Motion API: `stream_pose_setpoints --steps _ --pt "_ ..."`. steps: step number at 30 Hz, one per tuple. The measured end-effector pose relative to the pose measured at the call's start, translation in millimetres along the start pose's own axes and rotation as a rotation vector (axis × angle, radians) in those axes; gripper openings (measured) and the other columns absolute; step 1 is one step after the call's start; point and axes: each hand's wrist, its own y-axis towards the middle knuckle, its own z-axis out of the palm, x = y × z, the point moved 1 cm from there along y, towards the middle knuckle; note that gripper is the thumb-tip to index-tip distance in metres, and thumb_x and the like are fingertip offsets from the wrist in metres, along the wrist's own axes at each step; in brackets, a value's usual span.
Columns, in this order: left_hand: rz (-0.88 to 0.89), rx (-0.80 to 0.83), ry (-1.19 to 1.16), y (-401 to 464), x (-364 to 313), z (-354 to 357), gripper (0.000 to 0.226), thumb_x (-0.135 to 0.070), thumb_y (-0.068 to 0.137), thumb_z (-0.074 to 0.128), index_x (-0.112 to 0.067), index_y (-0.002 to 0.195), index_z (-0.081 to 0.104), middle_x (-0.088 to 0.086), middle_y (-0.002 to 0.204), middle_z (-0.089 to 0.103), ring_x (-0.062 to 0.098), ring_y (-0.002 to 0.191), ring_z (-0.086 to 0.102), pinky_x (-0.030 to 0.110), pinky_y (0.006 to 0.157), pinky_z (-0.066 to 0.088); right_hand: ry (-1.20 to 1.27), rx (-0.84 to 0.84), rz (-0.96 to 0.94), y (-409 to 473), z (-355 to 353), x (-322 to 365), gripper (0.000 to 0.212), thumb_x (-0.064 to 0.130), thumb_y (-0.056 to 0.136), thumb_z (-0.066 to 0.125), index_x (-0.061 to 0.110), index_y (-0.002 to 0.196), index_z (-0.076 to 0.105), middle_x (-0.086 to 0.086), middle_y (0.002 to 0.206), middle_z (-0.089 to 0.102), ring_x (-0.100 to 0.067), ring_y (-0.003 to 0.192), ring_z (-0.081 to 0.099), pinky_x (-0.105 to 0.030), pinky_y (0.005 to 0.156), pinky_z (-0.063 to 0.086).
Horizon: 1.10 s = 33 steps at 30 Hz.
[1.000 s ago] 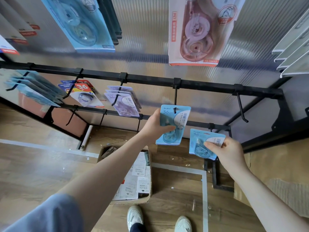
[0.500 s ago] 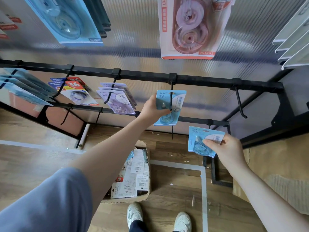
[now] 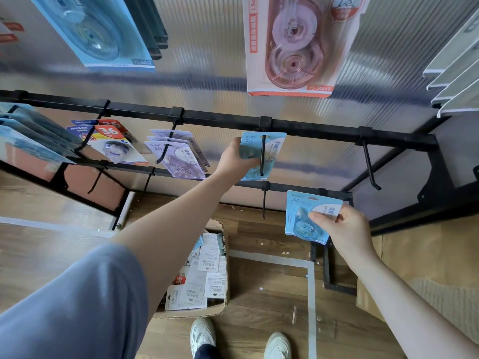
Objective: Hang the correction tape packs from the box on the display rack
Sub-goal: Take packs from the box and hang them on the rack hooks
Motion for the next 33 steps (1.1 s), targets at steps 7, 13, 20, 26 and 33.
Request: stream_pose_setpoints --steps 7,13,20,26,33 --pt "0.038 -0.210 0.138 -24.3 10.0 -15.4 0.035 -0.025 0.092 0.059 -0.011 0.123 0.051 0.001 0.111 0.059 0.014 0.098 0.055 0.018 0.068 0.041 0.039 -0.002 -0.021 1.5 7.4 8.9 0.025 0.019 0.080 0.072 0.017 0.103 0.062 -0.001 0.109 0.066 -0.011 0.095 0.062 -0.031 0.060 0.058" --pt "0.210 -0.259 0.523 -70.9 26.7 -40.7 0.026 -0.027 0.093 0.057 -0.012 0.115 0.060 0.005 0.110 0.062 0.023 0.100 0.058 0.036 0.081 0.048 0.059 0.021 -0.089 -1.3 16.6 21.1 0.020 0.021 0.080 0.071 0.020 0.098 0.063 0.008 0.101 0.065 -0.003 0.090 0.062 -0.033 0.061 0.059" --pt "0.366 -0.374 0.874 -107.0 53.1 -58.3 0.020 -0.023 0.077 0.064 -0.007 0.087 0.066 0.011 0.081 0.066 0.035 0.070 0.060 0.038 0.060 0.048 0.088 0.080 -0.168 -6.6 28.9 44.7 0.014 0.022 0.081 0.071 0.021 0.093 0.064 0.016 0.090 0.063 0.004 0.085 0.059 -0.020 0.056 0.054" --pt "0.324 -0.392 0.866 -117.6 62.5 -67.9 0.022 -0.016 0.076 0.078 -0.007 0.092 0.067 0.012 0.085 0.066 0.037 0.076 0.062 0.040 0.064 0.050 0.094 0.163 -0.200 -2.4 42.5 60.8 0.012 0.028 0.084 0.067 0.025 0.094 0.061 0.016 0.095 0.062 -0.001 0.091 0.060 -0.027 0.063 0.054" --pt "0.293 -0.419 0.873 -124.4 73.4 -79.7 0.019 -0.015 0.078 0.075 -0.006 0.092 0.067 0.013 0.085 0.065 0.037 0.077 0.060 0.040 0.063 0.049 0.161 0.172 -0.206 5.7 54.5 66.6 0.008 0.028 0.092 0.056 0.022 0.097 0.058 0.021 0.089 0.061 0.004 0.084 0.060 -0.013 0.055 0.047"
